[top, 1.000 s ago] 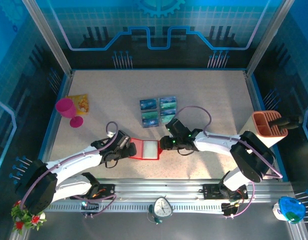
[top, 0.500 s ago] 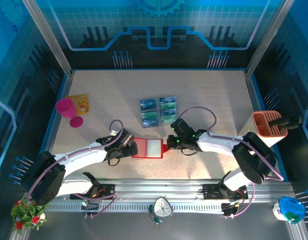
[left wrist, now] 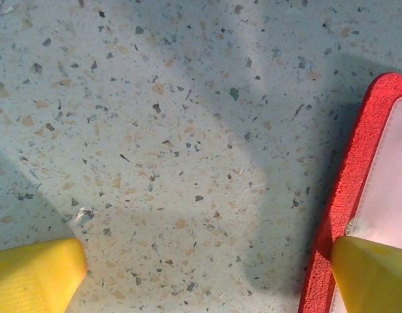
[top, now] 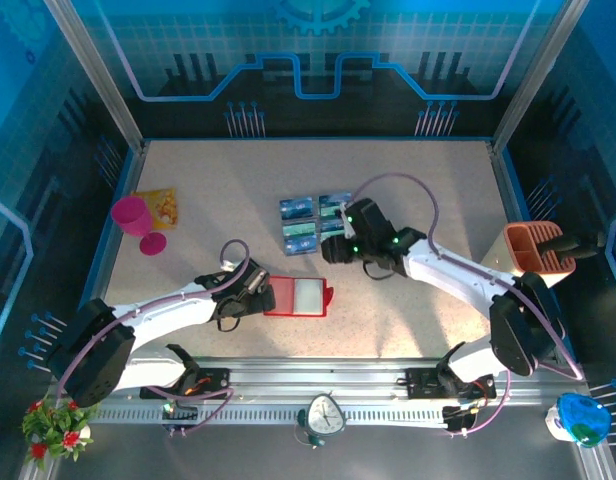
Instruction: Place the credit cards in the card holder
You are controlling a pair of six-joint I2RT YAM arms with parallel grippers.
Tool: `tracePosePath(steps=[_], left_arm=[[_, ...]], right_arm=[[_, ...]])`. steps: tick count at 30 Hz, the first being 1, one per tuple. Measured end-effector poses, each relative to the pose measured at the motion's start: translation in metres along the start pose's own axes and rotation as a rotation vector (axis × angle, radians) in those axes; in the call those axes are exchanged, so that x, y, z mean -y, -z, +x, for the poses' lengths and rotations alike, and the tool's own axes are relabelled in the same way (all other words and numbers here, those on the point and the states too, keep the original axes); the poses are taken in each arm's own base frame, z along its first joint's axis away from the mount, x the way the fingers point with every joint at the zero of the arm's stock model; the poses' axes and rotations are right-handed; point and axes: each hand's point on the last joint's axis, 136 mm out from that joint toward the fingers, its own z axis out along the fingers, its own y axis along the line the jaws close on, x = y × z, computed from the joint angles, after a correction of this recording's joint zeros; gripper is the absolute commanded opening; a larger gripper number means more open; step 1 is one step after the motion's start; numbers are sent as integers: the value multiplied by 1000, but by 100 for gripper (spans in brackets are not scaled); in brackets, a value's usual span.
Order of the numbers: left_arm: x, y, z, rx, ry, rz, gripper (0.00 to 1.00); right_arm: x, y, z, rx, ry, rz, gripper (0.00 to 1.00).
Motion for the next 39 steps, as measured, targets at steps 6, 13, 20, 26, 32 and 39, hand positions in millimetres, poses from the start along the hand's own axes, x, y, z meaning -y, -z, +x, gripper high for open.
tracePosePath(steps=[6, 13, 20, 26, 32, 39], left_arm=[[-1, -1, 0, 1, -6, -9, 99], [-1, -1, 0, 1, -6, -11, 99], [0, -1, 0, 2, -5, -10, 99], [0, -2, 0, 0, -6, -14, 99], [0, -3, 0, -9, -10, -24, 99], [0, -4, 0, -13, -11, -30, 99]], right_arm=[[-12, -14, -49, -7, 240, 43, 54], [-17, -51, -40, -139, 522, 121, 55], [-25, -70, -37, -191, 692, 156, 55], [-25, -83, -47, -199, 744, 179, 54], [-26, -98, -55, -203, 775, 196, 50], [-24, -109, -54, -226, 808, 204, 34]])
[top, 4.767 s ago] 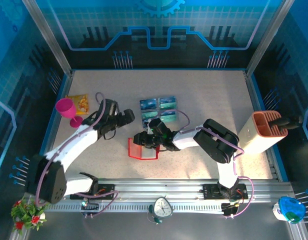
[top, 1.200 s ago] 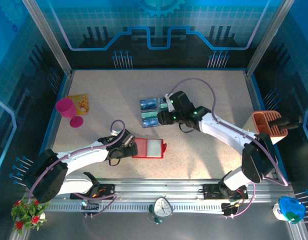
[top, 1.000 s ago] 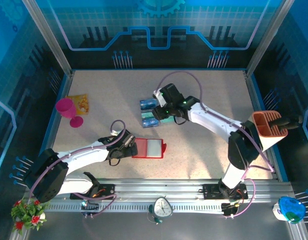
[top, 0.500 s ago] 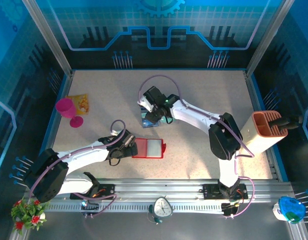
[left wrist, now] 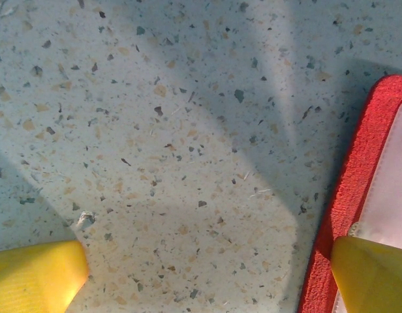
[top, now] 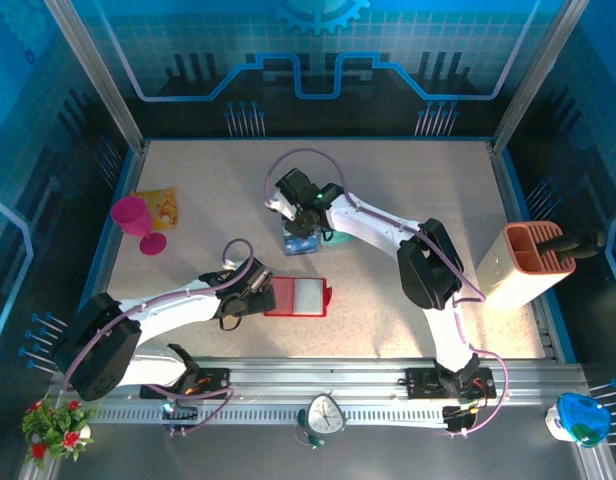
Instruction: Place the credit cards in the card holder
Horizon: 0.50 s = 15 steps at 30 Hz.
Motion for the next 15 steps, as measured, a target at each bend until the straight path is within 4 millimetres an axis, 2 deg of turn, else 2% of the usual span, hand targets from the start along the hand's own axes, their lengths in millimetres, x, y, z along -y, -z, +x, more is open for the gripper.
tracePosePath(steps=[5, 15], left_arm=[[0, 0, 0, -1, 0, -1, 99], [0, -1, 0, -3, -1, -7, 99]], right_arm=[[0, -2, 2, -13, 30, 12, 21], [-1, -2, -4, 1, 130, 53, 8]])
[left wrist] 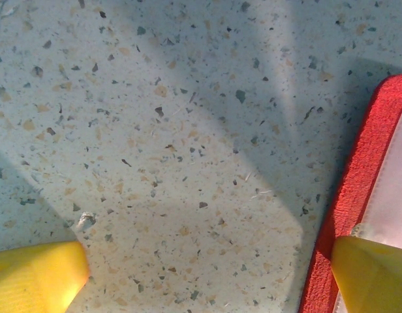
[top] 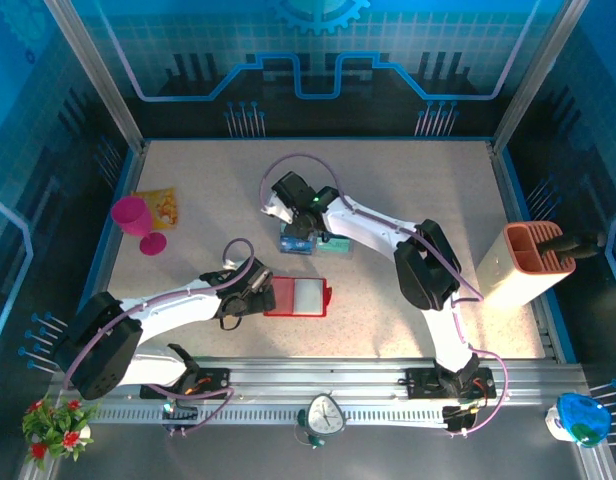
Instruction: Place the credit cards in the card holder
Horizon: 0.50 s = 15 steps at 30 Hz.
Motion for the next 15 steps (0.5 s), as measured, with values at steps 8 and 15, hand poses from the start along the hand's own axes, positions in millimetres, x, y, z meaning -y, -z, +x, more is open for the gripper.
tracePosePath(steps=[8, 15], left_arm=[[0, 0, 0, -3, -1, -4, 99], [0, 0, 0, -3, -1, -4, 99]], right_arm=[[-6, 3, -4, 27, 123, 53, 0], [-13, 12, -12, 56, 211, 109, 0]])
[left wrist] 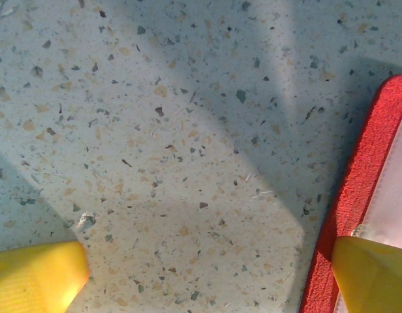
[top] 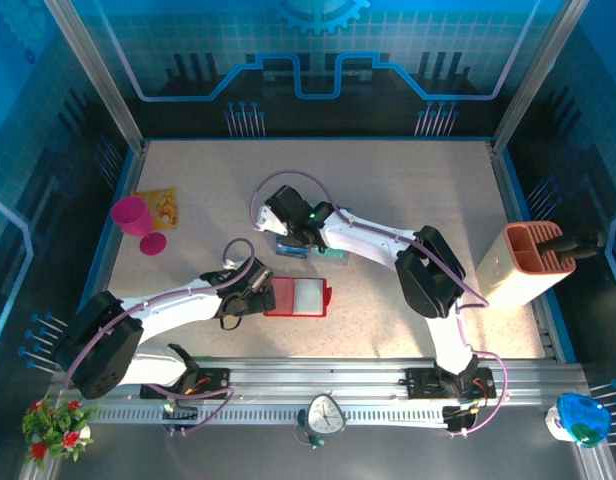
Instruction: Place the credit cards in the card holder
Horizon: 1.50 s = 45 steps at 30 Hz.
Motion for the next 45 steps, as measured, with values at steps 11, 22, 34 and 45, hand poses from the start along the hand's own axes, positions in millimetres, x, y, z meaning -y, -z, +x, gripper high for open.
tracePosePath(steps=[11, 22, 34, 45], left_arm=[[0, 0, 0, 1, 1, 1, 99], [1, 2, -1, 4, 2, 6, 99], [0, 3, 0, 8, 4, 14, 99], [0, 2, 0, 10, 5, 16, 99]], right_arm=[[41, 78, -29, 184, -107, 118, 0], [5, 140, 5, 341, -660, -97, 0], [-100, 100, 74, 285, -1300, -398, 0], [-121, 80, 72, 369, -1597, -526, 0]])
